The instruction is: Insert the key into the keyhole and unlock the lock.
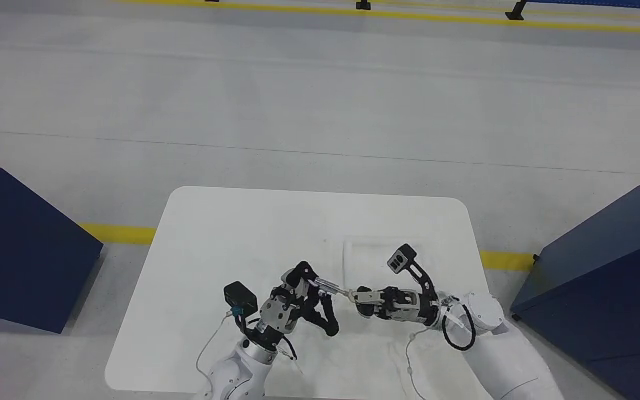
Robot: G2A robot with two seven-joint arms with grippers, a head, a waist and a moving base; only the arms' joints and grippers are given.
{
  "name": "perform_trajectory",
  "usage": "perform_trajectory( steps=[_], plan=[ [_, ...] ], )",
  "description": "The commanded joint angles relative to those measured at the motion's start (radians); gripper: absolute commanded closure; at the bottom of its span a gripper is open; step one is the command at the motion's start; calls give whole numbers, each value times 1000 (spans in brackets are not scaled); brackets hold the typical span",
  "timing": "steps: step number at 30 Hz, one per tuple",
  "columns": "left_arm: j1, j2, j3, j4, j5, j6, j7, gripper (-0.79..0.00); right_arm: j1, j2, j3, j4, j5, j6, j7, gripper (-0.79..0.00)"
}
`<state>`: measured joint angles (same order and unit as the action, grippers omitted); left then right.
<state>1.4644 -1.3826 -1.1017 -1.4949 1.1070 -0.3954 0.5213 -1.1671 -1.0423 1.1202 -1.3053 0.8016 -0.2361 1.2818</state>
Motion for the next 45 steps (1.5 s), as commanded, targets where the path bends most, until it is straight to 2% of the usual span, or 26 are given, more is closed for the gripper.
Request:
perform_trajectory(
  steps=[1, 8, 13, 29, 39, 45],
  plan=[
    [0, 0, 0, 0, 0, 0, 0, 0, 7, -1, 2, 5, -36, -40, -15, 0],
    [0, 0, 0, 0, 0, 0, 0, 0, -16, 0, 21, -32, -230, -265, -133, 0],
    [0, 0, 0, 0, 0, 0, 0, 0, -49, 0, 34, -66, -310, -375, -199, 0],
    [0, 0, 0, 0, 0, 0, 0, 0, -120, -3, 90, -139, -674, -649, -507, 0],
    [0, 0, 0, 0, 0, 0, 0, 0, -160, -13, 109, -180, -937, -695, -719, 0],
    [0, 0, 0, 0, 0, 0, 0, 0, -165, -15, 107, -183, -968, -698, -745, 0]
  ],
)
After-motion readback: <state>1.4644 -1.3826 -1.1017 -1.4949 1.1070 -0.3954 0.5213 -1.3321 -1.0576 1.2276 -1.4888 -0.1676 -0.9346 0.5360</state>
